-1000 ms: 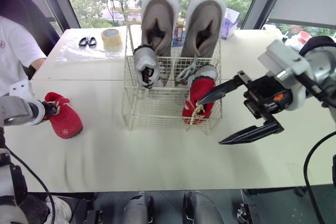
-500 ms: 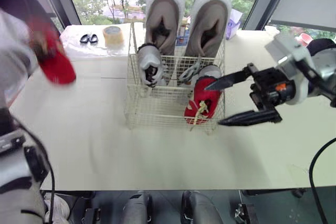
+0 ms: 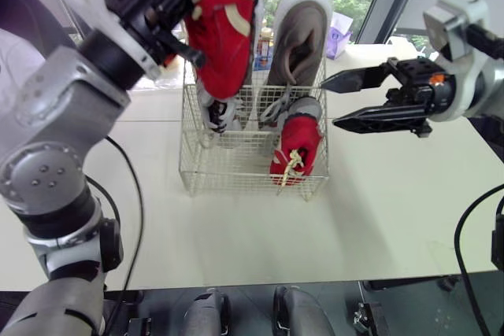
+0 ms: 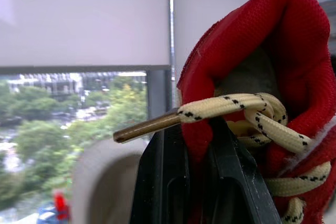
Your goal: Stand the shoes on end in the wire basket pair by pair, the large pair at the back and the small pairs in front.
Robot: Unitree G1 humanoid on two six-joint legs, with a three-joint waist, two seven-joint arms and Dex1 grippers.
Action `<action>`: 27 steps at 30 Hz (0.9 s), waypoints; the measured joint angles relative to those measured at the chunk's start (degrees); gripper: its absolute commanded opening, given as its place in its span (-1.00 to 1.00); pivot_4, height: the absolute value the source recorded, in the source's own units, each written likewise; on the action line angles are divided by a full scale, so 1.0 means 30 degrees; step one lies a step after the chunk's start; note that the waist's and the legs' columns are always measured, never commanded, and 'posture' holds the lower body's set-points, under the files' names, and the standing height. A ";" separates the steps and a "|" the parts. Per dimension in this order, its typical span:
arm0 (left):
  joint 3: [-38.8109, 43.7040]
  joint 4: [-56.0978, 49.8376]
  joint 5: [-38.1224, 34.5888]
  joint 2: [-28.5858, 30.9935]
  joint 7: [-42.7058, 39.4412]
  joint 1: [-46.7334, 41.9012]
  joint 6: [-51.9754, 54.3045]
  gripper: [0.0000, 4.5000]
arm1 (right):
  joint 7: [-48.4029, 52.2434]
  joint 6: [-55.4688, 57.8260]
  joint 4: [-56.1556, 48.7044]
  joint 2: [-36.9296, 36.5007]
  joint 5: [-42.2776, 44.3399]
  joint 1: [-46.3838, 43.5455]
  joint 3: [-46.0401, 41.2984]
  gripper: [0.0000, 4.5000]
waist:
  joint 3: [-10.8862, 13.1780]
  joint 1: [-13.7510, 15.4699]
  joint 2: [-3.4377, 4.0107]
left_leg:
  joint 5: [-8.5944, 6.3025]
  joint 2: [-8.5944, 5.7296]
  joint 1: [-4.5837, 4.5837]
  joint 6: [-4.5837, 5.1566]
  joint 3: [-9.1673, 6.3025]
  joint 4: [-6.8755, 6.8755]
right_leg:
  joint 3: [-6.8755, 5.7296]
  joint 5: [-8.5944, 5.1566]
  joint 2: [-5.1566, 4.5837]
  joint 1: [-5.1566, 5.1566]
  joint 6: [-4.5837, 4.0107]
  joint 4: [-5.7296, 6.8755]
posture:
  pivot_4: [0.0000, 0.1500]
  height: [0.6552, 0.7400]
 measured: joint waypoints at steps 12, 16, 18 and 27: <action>-0.0353 -0.1828 0.1485 0.0373 -0.0038 0.6534 -0.2307 -0.98 | 0.0140 0.0167 0.0287 0.0441 -0.0492 -0.0212 0.0219 1.00 | 0.0000 0.0155 -0.0006 | -0.0011 -0.0017 0.0020 0.0017 -0.0035 0.0025 | -0.0026 -0.0003 0.0001 0.0107 -0.0003 -0.0069 | 1.00 1.00; -0.1718 -0.3070 0.5295 0.0616 -0.0992 0.8023 -0.4731 -0.98 | 0.0092 0.0186 0.0420 0.0765 -0.0590 -0.0212 0.0279 1.00 | -0.0001 0.0122 -0.0003 | -0.0014 -0.0012 0.0023 0.0021 -0.0032 0.0023 | -0.0026 -0.0003 0.0002 0.0105 -0.0005 -0.0071 | 1.00 1.00; -0.2234 -0.3362 0.6348 0.0494 -0.1059 0.8613 -0.5205 -0.98 | 0.0047 0.0186 0.0485 0.0811 -0.0676 -0.0213 0.0305 1.00 | -0.0001 0.0144 -0.0003 | -0.0018 -0.0011 0.0024 0.0029 -0.0033 0.0023 | -0.0026 -0.0003 0.0001 0.0106 -0.0007 -0.0069 | 1.00 1.00; -0.4461 -0.4230 1.1445 -0.1730 -0.0265 1.2787 -0.8050 -0.98 | -0.0433 0.0786 0.0272 0.0965 -0.0466 0.0035 0.0157 1.00 | -0.0014 0.0141 0.0011 | -0.0087 -0.0005 0.0042 0.0146 -0.0041 0.0024 | -0.0030 -0.0004 -0.0004 0.0124 -0.0011 -0.0069 | 1.00 1.00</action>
